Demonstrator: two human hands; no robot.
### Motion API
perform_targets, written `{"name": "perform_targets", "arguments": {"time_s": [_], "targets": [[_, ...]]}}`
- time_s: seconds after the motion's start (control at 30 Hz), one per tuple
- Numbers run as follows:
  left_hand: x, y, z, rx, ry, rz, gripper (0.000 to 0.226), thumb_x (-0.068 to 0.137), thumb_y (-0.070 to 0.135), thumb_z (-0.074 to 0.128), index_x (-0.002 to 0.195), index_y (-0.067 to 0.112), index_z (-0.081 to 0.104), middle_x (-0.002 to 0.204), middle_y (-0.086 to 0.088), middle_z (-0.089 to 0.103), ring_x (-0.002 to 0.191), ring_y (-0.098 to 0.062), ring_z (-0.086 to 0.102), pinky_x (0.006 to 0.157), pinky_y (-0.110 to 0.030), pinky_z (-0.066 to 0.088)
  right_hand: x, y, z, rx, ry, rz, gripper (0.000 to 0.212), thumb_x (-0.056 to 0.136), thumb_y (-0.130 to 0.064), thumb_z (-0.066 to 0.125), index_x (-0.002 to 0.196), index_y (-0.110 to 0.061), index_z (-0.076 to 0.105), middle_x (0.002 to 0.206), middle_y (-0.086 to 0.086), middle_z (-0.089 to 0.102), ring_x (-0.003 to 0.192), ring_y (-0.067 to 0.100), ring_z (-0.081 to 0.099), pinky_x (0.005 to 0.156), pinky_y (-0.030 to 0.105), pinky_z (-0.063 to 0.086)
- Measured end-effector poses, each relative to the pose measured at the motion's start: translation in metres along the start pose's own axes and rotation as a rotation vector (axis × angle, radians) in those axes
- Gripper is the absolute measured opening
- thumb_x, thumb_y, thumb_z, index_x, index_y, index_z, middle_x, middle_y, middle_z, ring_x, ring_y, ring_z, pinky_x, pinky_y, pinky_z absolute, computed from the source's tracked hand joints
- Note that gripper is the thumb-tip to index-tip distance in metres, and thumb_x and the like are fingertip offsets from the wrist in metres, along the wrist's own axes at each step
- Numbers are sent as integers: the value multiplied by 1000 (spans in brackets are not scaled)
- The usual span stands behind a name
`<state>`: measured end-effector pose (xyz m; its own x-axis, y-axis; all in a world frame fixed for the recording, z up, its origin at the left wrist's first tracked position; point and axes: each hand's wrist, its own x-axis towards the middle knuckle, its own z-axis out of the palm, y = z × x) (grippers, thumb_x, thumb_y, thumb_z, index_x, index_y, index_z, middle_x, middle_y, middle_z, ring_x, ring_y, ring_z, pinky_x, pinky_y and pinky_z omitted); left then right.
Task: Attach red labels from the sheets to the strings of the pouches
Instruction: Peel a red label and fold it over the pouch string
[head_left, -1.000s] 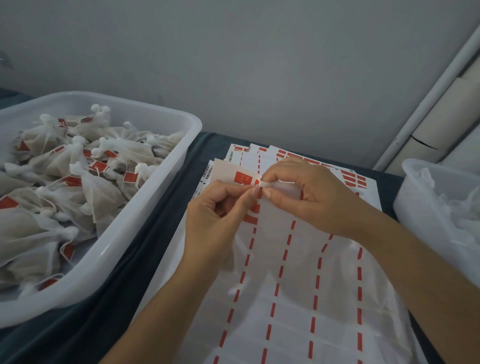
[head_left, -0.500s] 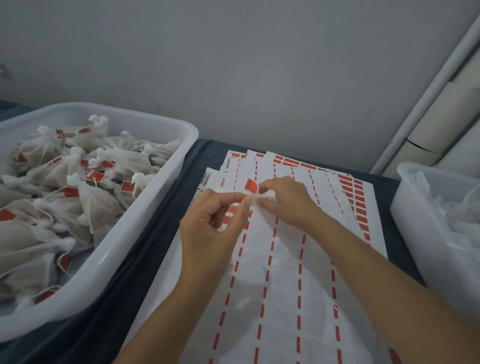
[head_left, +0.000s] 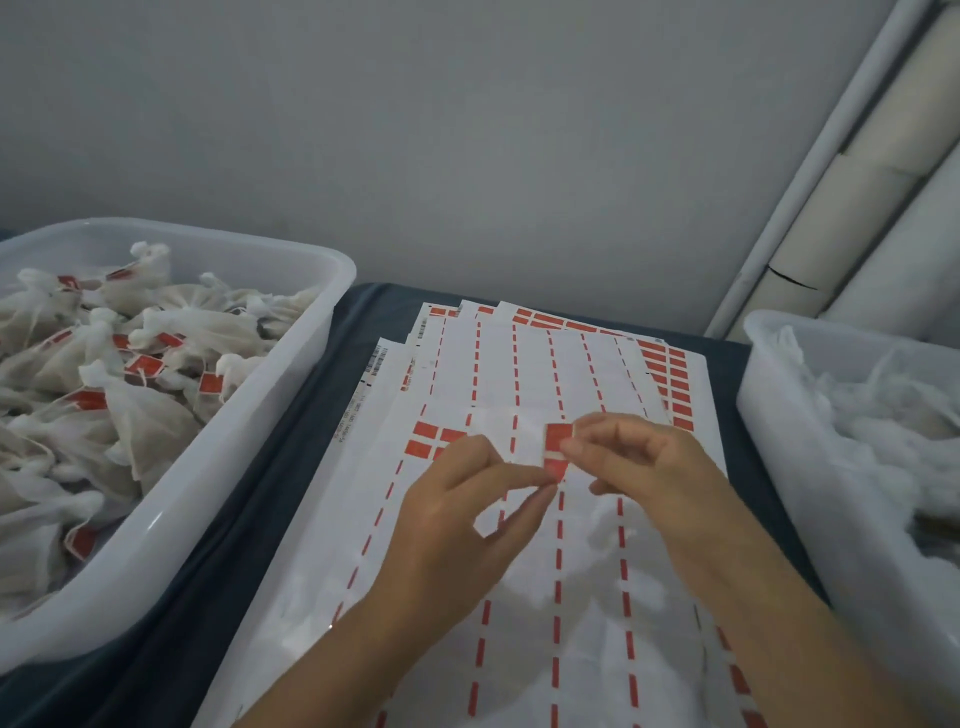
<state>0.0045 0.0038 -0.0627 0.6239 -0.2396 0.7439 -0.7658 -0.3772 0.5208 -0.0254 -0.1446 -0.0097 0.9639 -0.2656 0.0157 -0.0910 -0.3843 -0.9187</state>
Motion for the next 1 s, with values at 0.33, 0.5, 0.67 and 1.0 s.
{"name": "perform_targets", "arguments": {"time_s": [0.33, 0.5, 0.67, 1.0], "targets": [[-12, 12, 5, -118, -232, 39, 23, 78, 36, 64, 88, 17, 73, 75, 11, 53, 72, 1, 46, 60, -7, 40, -37, 33, 9, 339, -25, -52, 58, 62, -47, 63, 116, -52, 42, 94, -23, 70, 91, -5, 65, 63, 0, 45], [-15, 10, 7, -88, -267, 99, 22, 83, 33, 63, 81, 13, 72, 70, 4, 55, 68, -4, 45, 60, -11, 38, -37, 40, 6, 382, -59, 1, 58, 66, -30, 69, 116, -49, 44, 85, -12, 73, 85, -3, 66, 58, 3, 45], [-17, 11, 9, -81, -292, 98, 21, 82, 33, 64, 80, 13, 71, 71, 6, 54, 68, -3, 44, 60, -8, 35, -37, 46, 6, 387, -79, 4, 64, 64, -35, 69, 120, -49, 40, 86, -8, 73, 88, 3, 68, 67, 10, 51], [-19, 9, 11, -98, -343, 104, 17, 80, 32, 66, 84, 17, 72, 74, 10, 54, 70, -1, 45, 63, -5, 34, -37, 49, 9, 402, -48, -18, 66, 63, -30, 69, 119, -50, 40, 82, -4, 72, 88, 8, 68, 66, 6, 49]]}}
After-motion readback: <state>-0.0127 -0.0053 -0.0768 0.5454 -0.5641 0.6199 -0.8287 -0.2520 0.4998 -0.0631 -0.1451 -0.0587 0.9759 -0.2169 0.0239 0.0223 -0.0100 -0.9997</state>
